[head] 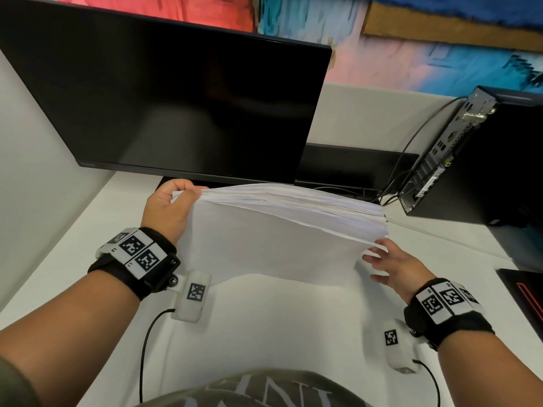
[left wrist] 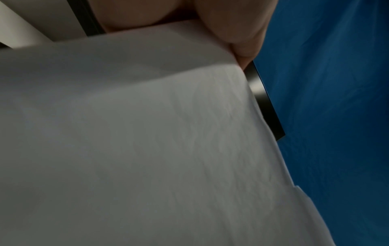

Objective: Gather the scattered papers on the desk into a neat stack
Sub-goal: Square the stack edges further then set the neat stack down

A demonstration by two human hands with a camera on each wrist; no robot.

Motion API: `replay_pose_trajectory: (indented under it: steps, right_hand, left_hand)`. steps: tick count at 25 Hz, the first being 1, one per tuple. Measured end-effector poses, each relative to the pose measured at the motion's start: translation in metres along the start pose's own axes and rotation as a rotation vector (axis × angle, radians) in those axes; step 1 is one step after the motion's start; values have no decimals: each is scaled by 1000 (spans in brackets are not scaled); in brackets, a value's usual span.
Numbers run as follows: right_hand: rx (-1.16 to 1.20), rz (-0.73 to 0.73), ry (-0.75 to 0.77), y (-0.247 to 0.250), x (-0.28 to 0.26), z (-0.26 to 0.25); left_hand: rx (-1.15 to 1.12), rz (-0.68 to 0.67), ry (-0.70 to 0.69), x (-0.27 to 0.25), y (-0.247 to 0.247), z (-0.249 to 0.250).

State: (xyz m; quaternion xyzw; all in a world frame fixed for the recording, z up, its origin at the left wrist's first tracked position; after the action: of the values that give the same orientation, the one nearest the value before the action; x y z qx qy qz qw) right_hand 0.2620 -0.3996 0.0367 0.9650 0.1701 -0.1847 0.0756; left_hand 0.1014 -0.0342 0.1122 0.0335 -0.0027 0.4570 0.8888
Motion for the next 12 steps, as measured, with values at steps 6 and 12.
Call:
replay_pose_trajectory:
  steps: [6,12]
  right_hand:
    - [-187,0,288,-13,1,-20]
    - [14,94,336,-34,11,-44]
  left_hand:
    - [-33,-8,-16,3,-1,-2]
    - [53,-164,41,2,1,-33]
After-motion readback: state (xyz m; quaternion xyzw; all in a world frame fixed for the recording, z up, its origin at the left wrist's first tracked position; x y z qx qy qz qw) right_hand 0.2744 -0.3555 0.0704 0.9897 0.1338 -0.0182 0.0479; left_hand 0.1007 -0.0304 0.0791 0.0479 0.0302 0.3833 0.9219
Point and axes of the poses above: each hand's wrist, its own x-axis towards the middle knuckle, its own y-axis out of the back of the hand, z = x × y, the point moved 5 cm from there along x, towards the middle knuckle, and after that the axes turned 7 degrees about z, right-handed, at the moved point
